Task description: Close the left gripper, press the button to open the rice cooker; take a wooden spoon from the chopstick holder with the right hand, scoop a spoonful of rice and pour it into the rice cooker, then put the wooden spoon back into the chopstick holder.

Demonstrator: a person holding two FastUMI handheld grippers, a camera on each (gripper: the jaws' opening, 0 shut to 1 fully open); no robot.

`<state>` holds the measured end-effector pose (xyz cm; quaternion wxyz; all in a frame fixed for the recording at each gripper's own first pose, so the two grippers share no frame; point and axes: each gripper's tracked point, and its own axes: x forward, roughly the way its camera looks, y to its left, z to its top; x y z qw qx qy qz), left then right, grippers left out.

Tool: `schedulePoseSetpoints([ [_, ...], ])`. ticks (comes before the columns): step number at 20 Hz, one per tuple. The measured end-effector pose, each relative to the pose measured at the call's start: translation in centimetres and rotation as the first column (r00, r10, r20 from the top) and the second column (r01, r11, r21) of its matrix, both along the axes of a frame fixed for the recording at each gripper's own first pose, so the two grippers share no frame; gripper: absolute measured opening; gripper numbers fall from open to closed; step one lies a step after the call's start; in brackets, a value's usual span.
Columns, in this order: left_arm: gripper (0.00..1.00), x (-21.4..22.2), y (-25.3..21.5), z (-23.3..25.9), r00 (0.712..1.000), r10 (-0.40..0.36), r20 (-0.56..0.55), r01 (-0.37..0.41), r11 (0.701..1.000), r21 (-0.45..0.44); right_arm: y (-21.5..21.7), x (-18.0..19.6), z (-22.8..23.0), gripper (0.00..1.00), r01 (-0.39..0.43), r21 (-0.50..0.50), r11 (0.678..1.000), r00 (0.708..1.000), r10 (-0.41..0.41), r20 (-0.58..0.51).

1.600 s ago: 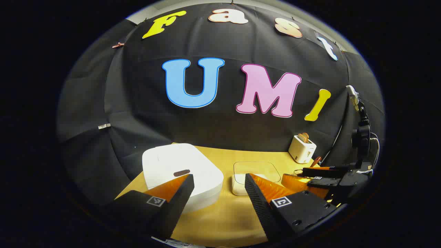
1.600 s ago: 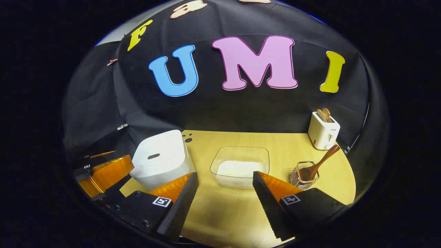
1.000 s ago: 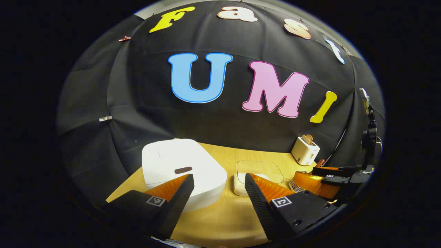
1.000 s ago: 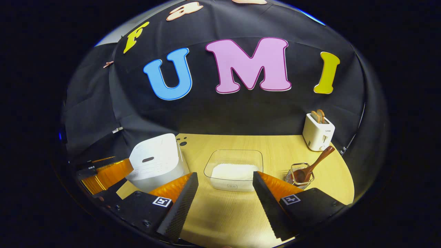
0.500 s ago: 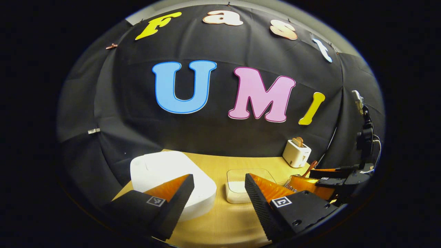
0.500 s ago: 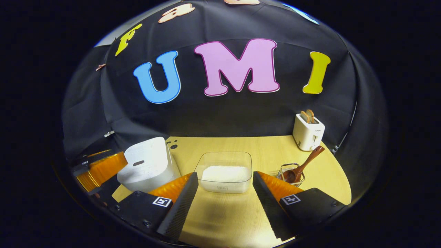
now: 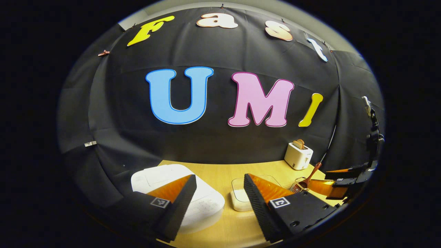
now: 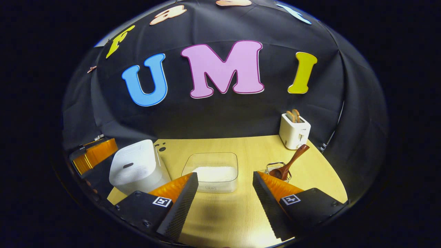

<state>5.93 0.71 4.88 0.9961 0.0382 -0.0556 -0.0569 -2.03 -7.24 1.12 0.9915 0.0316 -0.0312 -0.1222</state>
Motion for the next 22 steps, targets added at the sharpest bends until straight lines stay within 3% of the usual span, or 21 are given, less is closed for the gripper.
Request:
schedulePoseSetpoints([
  [3,0.71,1.1,1.1,0.7,1.0,-0.015,-0.004,0.015,1.0,-0.02,-1.3,-0.8,-0.4,0.99,0.047,0.024,0.999,0.999,-0.047,-0.003],
  [7,0.21,2.8,4.0,0.8,0.999,0.038,-0.025,-0.039,0.998,-0.046,-2.6,-1.9,-0.9,0.99,0.106,0.048,0.993,0.994,-0.106,-0.008],
  [9,0.09,3.9,5.6,-0.1,0.996,0.065,-0.065,-0.069,0.996,-0.065,-3.1,-2.4,-1.3,0.99,0.128,0.051,0.991,0.992,-0.127,-0.013],
  [11,0.05,4.8,6.4,-2.0,0.988,0.051,-0.143,-0.065,0.993,-0.102,-3.6,-3.0,-1.8,0.99,0.146,0.057,0.988,0.989,-0.145,-0.024],
  [15,0.05,7.1,9.4,-6.2,0.95,0.087,-0.299,-0.141,0.976,-0.164,-4.2,-3.7,-3.0,0.99,0.177,0.078,0.981,0.984,-0.173,-0.047],
  [17,0.05,7.8,10.3,-8.1,0.928,0.102,-0.358,-0.165,0.975,-0.15,-4.6,-4.0,-3.5,0.99,0.19,0.086,0.978,0.981,-0.186,-0.058],
  [22,0.05,8.7,10.3,-10.0,0.91,0.101,-0.402,-0.173,0.974,-0.146,-4.9,-4.1,-4.5,0.99,0.201,0.105,0.974,0.977,-0.193,-0.088],
])
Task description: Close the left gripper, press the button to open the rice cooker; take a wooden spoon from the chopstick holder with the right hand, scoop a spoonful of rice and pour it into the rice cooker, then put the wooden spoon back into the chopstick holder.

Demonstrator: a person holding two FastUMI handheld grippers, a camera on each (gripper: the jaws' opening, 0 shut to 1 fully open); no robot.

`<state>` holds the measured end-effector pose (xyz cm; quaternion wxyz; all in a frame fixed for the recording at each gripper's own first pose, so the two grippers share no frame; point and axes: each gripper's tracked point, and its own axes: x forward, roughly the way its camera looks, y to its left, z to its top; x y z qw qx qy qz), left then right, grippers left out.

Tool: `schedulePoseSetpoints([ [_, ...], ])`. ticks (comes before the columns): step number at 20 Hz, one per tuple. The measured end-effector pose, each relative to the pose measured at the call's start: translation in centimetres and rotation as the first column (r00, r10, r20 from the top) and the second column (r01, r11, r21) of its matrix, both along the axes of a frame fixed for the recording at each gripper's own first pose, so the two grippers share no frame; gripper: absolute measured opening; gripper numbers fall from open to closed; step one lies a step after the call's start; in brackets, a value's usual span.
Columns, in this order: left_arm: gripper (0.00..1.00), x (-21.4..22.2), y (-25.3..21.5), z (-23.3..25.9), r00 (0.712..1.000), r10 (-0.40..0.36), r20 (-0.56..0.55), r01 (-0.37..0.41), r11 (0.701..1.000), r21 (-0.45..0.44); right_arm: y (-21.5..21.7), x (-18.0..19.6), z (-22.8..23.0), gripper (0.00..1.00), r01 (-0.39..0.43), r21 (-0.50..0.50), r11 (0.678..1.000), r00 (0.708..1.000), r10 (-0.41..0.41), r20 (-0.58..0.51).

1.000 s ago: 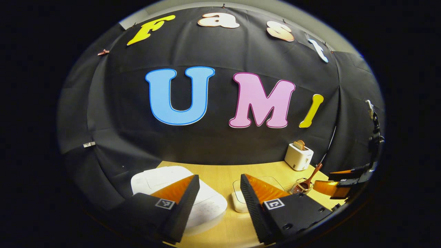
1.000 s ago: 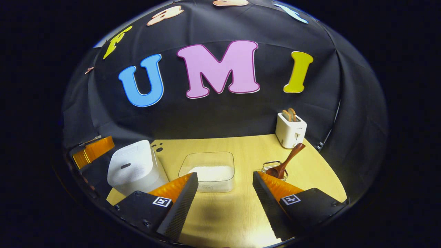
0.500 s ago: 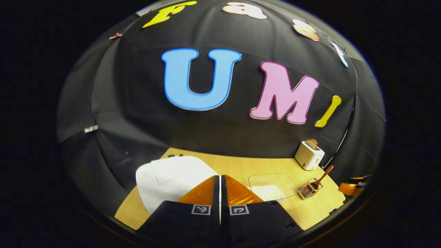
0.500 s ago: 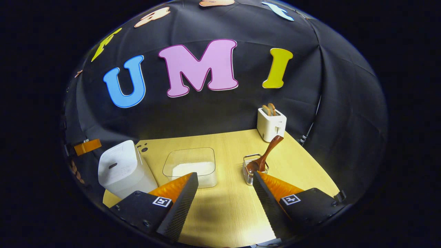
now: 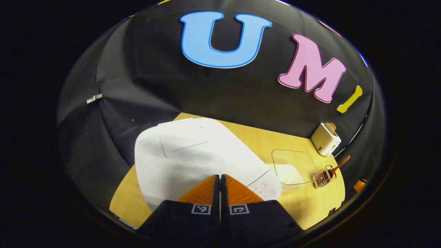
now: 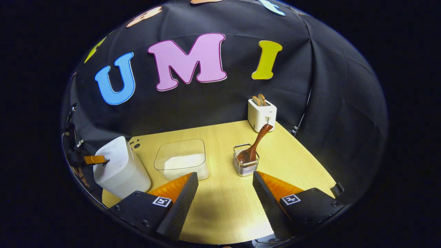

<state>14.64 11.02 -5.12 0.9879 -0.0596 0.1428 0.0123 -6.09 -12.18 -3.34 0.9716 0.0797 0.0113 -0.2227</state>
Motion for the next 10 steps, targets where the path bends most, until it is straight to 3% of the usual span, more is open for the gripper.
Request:
schedulePoseSetpoints([
  [10,0.06,0.3,-0.1,-0.8,0.999,0.02,-0.026,-0.018,0.998,0.06,0.2,1.4,-0.7,0.99,-0.036,0.008,0.999,0.999,0.036,-0.034],
])
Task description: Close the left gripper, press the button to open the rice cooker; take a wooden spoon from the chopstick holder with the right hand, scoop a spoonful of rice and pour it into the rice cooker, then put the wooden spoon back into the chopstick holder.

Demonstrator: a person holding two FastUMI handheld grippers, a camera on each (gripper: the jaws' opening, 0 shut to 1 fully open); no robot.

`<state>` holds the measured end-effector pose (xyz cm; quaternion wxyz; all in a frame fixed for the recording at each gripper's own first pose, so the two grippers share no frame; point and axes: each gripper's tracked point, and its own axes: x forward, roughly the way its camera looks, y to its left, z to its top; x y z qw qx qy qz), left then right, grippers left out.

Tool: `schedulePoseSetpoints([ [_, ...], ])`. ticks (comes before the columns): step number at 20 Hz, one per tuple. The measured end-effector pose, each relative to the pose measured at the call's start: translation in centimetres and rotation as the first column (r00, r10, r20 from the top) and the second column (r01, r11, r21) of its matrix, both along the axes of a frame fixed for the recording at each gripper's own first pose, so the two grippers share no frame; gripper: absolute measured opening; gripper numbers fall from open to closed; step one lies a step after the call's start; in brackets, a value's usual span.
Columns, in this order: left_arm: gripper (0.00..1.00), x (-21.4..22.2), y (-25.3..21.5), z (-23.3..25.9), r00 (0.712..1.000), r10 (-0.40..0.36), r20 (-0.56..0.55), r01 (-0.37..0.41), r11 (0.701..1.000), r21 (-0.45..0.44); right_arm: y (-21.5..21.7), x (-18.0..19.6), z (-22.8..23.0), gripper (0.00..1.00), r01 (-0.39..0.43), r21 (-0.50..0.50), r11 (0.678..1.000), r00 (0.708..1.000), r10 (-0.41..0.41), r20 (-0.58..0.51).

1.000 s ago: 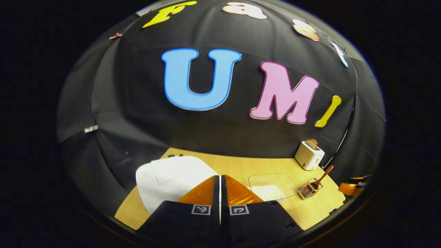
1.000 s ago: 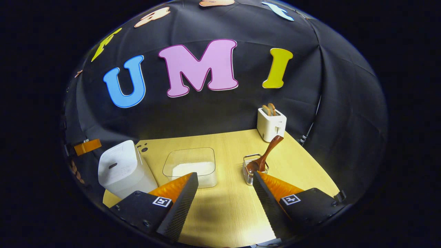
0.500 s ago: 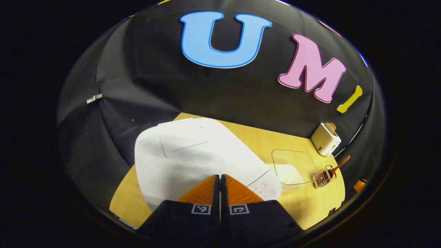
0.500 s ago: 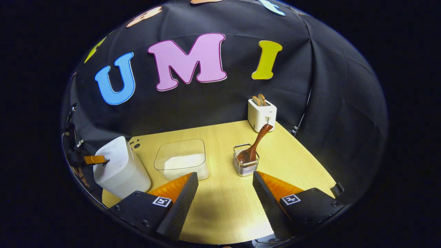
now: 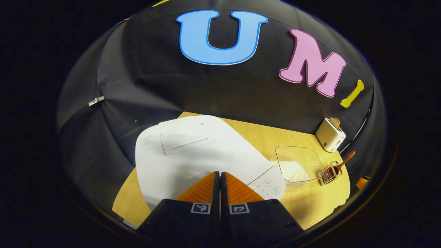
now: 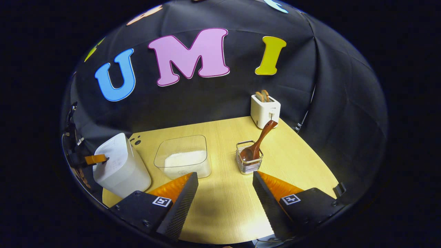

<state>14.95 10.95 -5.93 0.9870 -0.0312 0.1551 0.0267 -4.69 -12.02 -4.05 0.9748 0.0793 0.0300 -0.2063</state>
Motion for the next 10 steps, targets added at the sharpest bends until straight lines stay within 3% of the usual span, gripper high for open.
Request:
schedulePoseSetpoints([
  [4,0.06,-0.2,0.0,0.6,1.0,-0.001,0.0,0.001,1.0,0.026,0.3,0.5,0.1,0.99,-0.024,0.003,1.0,1.0,0.024,0.005],
  [8,0.06,-1.5,0.0,6.9,0.98,0.015,0.2,-0.048,0.985,0.166,0.1,0.6,0.4,0.99,-0.038,-0.009,0.999,0.999,0.038,0.016],
  [10,0.06,-2.2,-0.9,10.1,0.963,0.012,0.269,-0.059,0.984,0.167,-0.1,0.9,0.2,0.99,-0.046,0.01,0.999,0.999,0.046,0.014],
])
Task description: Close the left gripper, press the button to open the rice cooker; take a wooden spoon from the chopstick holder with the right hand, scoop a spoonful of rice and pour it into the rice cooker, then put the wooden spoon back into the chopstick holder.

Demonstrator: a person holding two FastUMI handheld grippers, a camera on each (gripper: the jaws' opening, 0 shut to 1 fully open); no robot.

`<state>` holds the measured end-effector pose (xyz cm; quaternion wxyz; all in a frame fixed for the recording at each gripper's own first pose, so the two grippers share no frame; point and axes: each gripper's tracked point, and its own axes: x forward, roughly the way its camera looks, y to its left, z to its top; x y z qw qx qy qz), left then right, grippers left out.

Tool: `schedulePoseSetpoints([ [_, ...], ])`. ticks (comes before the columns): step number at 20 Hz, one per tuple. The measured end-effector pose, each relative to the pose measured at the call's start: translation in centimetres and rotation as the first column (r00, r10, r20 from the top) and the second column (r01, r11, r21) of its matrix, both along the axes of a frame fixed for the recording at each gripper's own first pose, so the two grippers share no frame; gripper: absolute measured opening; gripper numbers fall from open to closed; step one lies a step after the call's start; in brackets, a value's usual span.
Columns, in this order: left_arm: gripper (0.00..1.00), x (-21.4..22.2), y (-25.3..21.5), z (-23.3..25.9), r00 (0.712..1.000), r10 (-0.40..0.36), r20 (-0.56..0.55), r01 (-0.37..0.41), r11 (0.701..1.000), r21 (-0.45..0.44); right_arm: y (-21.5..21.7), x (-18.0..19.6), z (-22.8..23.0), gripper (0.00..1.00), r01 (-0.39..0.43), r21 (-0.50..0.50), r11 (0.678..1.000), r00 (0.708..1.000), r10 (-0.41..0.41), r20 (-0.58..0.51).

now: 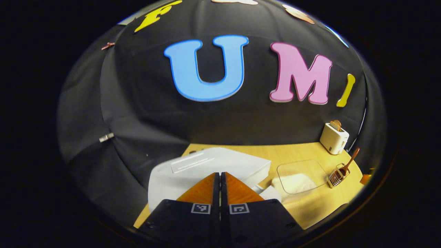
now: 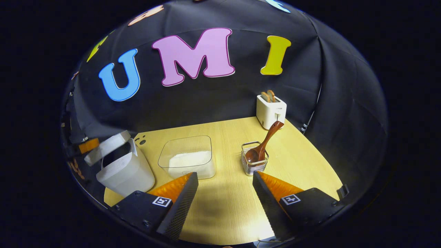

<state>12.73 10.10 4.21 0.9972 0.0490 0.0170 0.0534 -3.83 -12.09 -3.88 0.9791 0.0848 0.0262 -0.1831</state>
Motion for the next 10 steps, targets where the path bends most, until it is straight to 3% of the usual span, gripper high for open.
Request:
schedulePoseSetpoints([
  [5,0.05,-2.1,-2.9,3.0,0.996,-0.041,0.076,0.045,0.998,-0.048,-1.8,0.6,1.0,0.99,-0.003,0.017,1.0,1.0,0.003,0.026],
  [10,0.05,-3.6,-6.9,1.8,0.993,-0.088,0.076,0.093,0.994,-0.063,-4.7,1.3,1.3,0.99,0.003,0.03,1.0,1.0,-0.004,0.029],
])
